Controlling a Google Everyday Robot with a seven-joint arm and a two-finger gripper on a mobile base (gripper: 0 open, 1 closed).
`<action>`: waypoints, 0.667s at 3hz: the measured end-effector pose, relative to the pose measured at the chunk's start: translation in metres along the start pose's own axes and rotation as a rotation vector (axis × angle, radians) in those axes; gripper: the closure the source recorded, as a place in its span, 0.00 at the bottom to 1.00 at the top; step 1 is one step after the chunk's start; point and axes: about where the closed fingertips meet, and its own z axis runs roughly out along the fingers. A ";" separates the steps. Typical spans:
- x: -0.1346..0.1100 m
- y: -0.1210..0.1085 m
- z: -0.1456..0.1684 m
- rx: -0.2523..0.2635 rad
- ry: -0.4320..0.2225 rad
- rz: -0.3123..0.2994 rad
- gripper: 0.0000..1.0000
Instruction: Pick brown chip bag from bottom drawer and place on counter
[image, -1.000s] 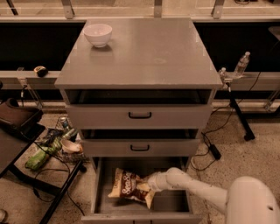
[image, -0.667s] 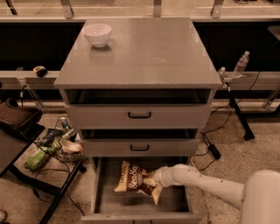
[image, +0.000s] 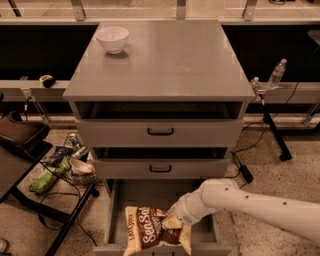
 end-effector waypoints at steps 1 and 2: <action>-0.020 0.043 -0.078 -0.037 0.057 -0.057 1.00; -0.050 0.055 -0.167 0.045 0.027 -0.024 1.00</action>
Offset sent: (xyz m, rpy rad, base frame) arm -0.0361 -0.0902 0.3028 -0.0482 -0.1310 -0.1512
